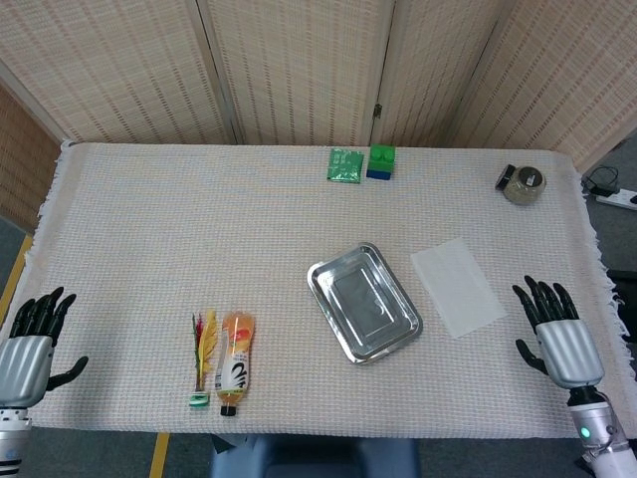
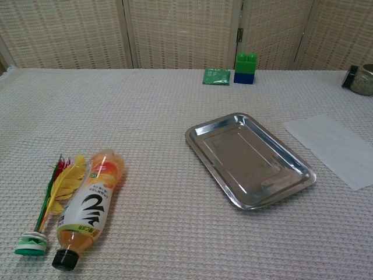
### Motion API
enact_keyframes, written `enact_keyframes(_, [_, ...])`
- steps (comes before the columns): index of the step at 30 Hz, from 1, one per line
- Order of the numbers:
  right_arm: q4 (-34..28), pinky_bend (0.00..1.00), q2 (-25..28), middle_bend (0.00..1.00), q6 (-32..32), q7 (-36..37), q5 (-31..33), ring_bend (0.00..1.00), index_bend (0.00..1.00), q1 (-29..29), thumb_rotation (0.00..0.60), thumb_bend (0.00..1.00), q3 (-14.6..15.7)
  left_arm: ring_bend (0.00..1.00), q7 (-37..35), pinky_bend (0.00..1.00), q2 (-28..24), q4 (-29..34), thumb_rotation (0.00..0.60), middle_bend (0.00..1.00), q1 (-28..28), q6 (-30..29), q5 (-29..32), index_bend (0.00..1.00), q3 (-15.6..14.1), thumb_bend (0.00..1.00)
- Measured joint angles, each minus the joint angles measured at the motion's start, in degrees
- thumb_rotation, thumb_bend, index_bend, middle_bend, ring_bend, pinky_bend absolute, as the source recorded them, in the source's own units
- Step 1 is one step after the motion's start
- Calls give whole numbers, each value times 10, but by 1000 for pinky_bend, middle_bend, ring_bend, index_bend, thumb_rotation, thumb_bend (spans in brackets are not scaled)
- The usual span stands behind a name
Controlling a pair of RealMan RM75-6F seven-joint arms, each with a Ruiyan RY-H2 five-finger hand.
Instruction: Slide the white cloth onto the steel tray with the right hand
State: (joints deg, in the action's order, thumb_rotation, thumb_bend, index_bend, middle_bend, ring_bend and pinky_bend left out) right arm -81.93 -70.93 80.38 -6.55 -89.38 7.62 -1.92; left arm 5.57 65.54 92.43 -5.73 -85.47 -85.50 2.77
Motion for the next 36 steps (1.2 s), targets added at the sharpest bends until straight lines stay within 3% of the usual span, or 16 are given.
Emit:
enact_keyframes(6, [106, 0, -63, 0, -22, 25, -16, 0, 87, 12, 600, 395, 16, 0, 13, 0, 3, 5, 600, 0, 4, -9, 9, 0, 5, 286])
enact_keyframes(12, [226, 0, -130, 0, -20, 64, -43, 0, 254, 17, 600, 395, 37, 0, 16, 0, 3, 8, 600, 0, 4, -6, 13, 0, 6, 286])
enact_keyframes(20, [333, 0, -197, 0, -22, 114, -47, 0, 263, 20, 600, 396, 46, 0, 10, 0, 2, 6, 600, 0, 3, -4, 17, 0, 9, 287])
enact_keyframes(28, [427, 0, -256, 0, 7, 158, -47, 0, 350, 26, 600, 395, 36, 0, 2, 0, 0, 6, 600, 0, 4, -6, 19, 0, 12, 287])
enact_keyframes(36, [503, 0, -306, 0, -5, 183, -43, 0, 359, 47, 600, 396, 30, 0, -1, 0, 0, 3, 600, 0, 4, -5, 23, 0, 14, 286])
